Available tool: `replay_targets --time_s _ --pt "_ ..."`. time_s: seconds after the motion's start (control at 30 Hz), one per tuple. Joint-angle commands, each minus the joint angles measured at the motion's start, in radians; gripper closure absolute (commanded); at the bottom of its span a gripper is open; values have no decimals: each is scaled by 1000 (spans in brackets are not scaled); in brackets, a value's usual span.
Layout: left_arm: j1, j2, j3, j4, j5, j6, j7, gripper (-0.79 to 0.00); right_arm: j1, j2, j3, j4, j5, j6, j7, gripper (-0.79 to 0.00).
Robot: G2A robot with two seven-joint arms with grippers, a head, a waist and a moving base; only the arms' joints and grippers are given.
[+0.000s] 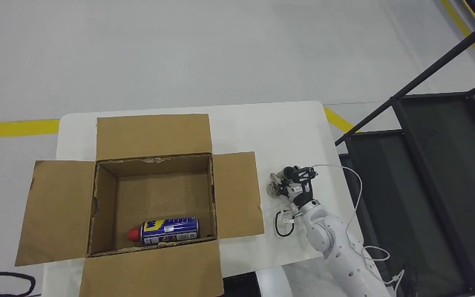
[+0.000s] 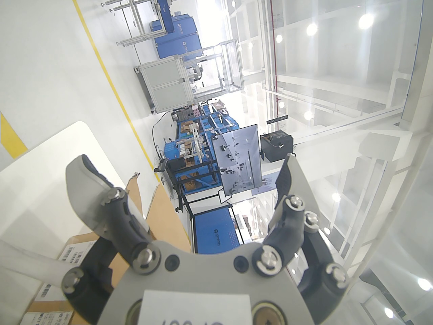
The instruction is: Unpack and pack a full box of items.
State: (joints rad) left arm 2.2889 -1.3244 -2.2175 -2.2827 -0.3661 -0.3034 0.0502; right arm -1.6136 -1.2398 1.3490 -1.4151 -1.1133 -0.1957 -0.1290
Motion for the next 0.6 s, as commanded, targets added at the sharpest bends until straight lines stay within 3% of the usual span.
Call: replay_targets --time_s 0.0,0.3,0.57 --pt "0 0 0 0 0 0 0 -785 7 -1 -2 14 5 -2 -5 -428" --pt "0 0 0 0 0 0 0 -785 26 -3 -8 44 8 -11 -21 0" --pt "0 0 0 0 0 0 0 -785 22 -2 -1 31 -4 -19 -44 0"
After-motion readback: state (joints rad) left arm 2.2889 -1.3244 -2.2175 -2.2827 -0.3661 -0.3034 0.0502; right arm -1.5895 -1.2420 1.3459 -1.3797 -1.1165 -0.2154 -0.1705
